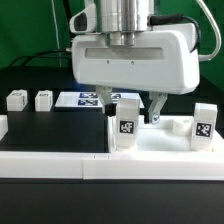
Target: Assemble square table
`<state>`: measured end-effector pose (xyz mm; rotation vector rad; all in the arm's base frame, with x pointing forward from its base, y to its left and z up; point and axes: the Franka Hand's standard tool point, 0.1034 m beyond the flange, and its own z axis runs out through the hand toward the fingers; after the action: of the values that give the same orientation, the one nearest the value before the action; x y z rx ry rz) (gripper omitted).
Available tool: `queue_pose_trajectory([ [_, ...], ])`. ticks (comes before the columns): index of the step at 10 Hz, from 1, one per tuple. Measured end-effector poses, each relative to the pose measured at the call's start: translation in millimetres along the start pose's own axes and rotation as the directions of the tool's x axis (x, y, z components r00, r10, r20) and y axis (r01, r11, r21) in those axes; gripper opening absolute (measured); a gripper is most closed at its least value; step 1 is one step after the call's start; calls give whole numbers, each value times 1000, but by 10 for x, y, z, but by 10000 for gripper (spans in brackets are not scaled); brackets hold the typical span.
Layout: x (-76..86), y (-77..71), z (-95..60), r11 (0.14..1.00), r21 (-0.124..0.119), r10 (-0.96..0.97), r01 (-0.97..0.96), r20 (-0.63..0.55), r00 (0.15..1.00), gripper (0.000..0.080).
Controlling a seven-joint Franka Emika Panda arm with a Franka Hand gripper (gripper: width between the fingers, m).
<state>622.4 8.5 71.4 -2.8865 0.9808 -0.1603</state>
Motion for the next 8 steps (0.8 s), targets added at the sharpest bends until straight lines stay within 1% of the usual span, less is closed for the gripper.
queue_pose_trajectory([
  [1, -28, -19, 11, 989, -3, -145, 145, 5, 989, 649],
  [2, -68, -27, 31, 969, -3, -248, 249, 19, 968, 649],
  [3, -96, -52, 40, 948, -9, -318, 319, 20, 948, 649],
  [5, -82, -34, 38, 960, -11, -281, 281, 19, 959, 649],
  [6, -82, -34, 39, 959, -11, -282, 283, 19, 959, 526],
  [7, -83, -35, 40, 973, -11, -230, 231, 19, 973, 392],
  [8, -77, 7, 46, 989, -17, -149, 149, 21, 989, 392],
])
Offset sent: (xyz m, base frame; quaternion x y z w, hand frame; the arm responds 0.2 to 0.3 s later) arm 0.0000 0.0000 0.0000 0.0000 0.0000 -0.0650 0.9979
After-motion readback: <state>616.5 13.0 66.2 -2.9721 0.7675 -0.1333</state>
